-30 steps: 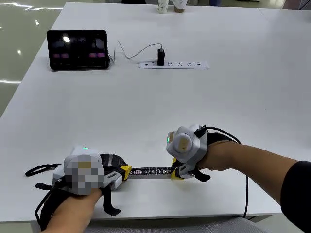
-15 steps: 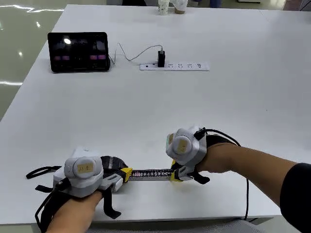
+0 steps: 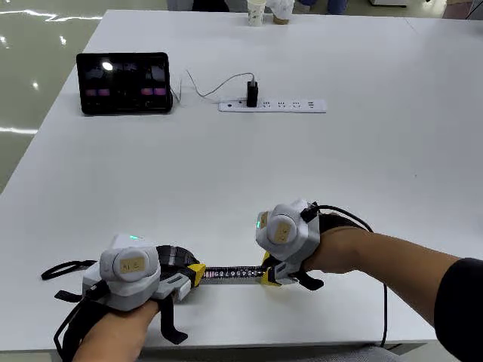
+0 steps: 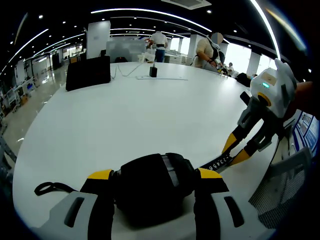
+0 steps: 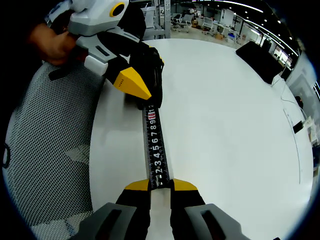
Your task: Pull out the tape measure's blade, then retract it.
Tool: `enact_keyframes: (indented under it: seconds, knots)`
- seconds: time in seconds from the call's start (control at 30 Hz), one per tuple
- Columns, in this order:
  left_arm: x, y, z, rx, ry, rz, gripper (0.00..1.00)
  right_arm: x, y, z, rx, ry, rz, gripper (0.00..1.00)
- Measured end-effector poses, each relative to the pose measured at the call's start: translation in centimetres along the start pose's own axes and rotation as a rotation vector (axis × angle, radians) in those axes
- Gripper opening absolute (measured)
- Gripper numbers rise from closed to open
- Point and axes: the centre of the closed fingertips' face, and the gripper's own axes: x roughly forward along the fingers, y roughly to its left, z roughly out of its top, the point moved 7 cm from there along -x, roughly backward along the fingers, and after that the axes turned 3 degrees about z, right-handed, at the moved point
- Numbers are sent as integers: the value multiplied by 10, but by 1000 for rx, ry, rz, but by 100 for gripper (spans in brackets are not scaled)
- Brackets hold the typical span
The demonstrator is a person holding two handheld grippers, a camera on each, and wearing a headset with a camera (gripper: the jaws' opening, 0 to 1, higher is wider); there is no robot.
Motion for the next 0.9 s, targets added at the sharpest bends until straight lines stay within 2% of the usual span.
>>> enact_keyframes:
  seconds: [0.27, 0.9]
  knots:
    - [0, 0, 0, -1, -1, -1, 59, 4, -1, 5, -5, -24, 1, 11]
    - [0, 0, -1, -2, 0, -1, 59, 8, -1, 13, -9, -32, 0, 11]
